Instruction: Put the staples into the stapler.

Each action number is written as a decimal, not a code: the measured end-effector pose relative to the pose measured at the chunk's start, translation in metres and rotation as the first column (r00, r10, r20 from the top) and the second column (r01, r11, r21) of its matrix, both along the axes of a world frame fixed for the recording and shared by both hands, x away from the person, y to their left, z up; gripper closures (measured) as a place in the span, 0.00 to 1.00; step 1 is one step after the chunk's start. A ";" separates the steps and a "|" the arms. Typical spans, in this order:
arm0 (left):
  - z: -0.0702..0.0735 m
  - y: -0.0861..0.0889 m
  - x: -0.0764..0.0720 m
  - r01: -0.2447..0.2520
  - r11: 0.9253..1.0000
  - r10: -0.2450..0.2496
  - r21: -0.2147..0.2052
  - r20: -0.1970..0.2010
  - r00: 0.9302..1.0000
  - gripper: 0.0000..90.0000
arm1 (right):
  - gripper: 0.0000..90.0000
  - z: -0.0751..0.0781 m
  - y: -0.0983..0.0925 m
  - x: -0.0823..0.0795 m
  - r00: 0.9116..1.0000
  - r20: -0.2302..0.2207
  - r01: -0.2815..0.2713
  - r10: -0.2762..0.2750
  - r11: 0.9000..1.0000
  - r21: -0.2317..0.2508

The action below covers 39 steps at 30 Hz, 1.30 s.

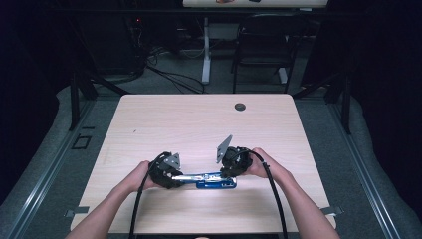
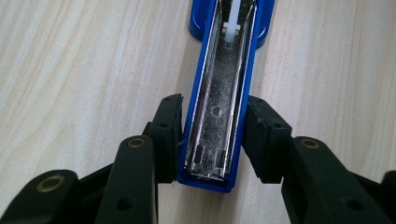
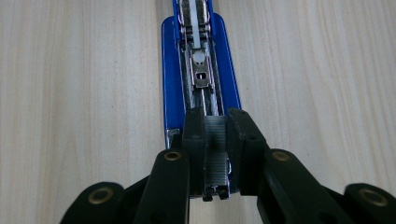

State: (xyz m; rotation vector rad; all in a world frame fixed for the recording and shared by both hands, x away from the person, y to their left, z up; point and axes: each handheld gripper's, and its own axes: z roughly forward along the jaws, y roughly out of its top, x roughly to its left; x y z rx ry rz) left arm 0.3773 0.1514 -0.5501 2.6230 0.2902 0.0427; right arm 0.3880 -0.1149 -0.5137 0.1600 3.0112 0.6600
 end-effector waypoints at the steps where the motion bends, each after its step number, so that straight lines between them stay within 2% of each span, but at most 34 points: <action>1: 0.000 0.000 0.000 0.002 1.000 -0.002 0.001 -0.004 1.000 0.66 | 0.87 0.000 -0.001 0.000 1.000 0.002 -0.005 0.005 1.000 0.001; 8: 0.000 0.000 0.000 0.000 1.000 0.000 -0.001 -0.005 1.000 0.66 | 0.87 -0.003 -0.001 0.001 0.999 0.003 -0.042 0.042 0.999 -0.012; 21: 0.000 0.000 0.000 0.000 1.000 0.000 0.001 -0.006 1.000 0.66 | 0.86 -0.004 -0.002 0.002 0.999 -0.011 -0.036 0.035 0.999 -0.021; 27: 0.000 0.000 0.000 -0.001 1.000 0.001 0.005 -0.003 1.000 0.66 | 0.84 -0.002 -0.005 0.001 0.999 -0.022 -0.029 0.029 1.000 -0.009; 34: 0.000 0.000 0.000 -0.001 1.000 0.001 0.005 -0.003 1.000 0.66 | 0.82 0.003 -0.007 0.003 1.000 -0.027 -0.004 0.005 1.000 0.030; 39: 0.000 0.000 0.000 0.000 1.000 0.000 0.004 -0.003 1.000 0.66 | 0.81 0.004 -0.005 0.004 0.998 -0.027 0.064 -0.063 0.998 0.022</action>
